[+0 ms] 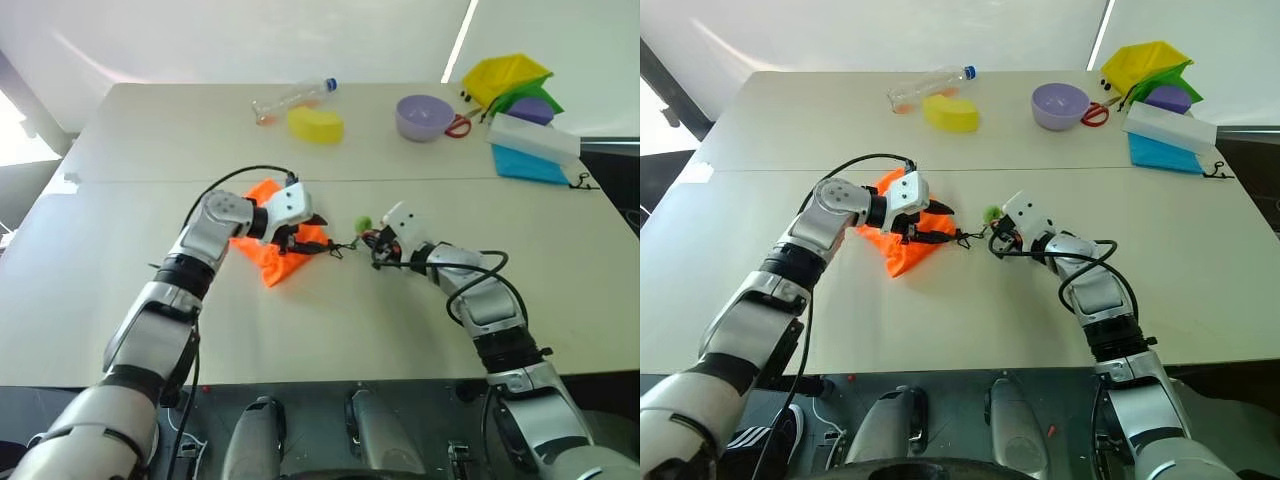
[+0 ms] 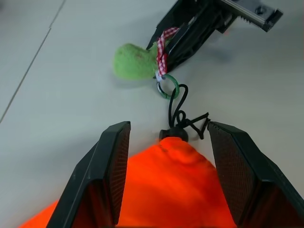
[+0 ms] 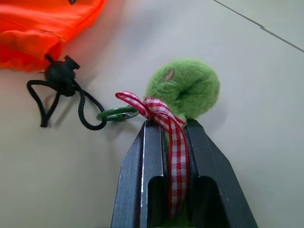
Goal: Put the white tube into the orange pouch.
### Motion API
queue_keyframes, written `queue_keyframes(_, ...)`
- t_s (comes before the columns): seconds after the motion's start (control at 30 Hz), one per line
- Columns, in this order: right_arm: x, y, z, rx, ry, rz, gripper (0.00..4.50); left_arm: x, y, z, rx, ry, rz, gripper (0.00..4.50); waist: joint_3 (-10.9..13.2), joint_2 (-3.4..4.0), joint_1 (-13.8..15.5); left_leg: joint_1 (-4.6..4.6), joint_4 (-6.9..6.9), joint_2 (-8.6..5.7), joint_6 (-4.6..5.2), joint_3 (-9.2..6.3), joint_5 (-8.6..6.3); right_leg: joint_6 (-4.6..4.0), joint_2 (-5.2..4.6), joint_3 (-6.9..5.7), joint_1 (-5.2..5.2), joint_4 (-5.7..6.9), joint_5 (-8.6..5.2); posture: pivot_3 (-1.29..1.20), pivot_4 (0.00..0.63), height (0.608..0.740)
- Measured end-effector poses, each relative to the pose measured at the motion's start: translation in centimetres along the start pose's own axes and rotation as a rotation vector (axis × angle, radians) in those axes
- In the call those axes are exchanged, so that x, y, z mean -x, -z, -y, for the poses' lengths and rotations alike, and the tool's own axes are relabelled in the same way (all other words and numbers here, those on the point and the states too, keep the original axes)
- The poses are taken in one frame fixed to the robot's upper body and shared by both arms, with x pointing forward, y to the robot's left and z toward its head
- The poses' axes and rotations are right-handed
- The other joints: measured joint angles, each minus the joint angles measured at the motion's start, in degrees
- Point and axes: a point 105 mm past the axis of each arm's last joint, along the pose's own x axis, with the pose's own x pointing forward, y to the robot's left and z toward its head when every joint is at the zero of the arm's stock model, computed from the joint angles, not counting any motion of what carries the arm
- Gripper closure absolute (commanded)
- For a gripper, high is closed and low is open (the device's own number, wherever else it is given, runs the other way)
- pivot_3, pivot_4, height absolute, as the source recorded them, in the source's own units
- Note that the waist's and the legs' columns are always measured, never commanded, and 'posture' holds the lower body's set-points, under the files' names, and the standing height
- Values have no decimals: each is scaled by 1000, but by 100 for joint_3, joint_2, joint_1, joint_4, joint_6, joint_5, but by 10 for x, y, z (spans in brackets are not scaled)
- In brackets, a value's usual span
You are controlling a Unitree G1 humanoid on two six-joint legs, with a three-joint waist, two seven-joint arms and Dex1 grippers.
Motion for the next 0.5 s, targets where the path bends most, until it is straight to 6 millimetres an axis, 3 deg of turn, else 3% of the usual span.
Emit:
queue_keyframes(0.33, -2, -1, 0, -4, 23, 3, 4500, -9, -2, -5, 30, 86, -38, 1748, 1, -1, -6, -1, -1, -1, 0, -2, 0, 4, 0, -1, 0, 1, -1, 0, 150, 740)
queue_keyframes(0.5, -3, -1, -1, -8, 28, 7, 4500, -18, -1, 4, 28, 159, -69, 1748, 1, -1, -7, -2, -2, -1, 0, -2, 0, 6, 1, -1, 0, 1, -2, 0, 150, 740)
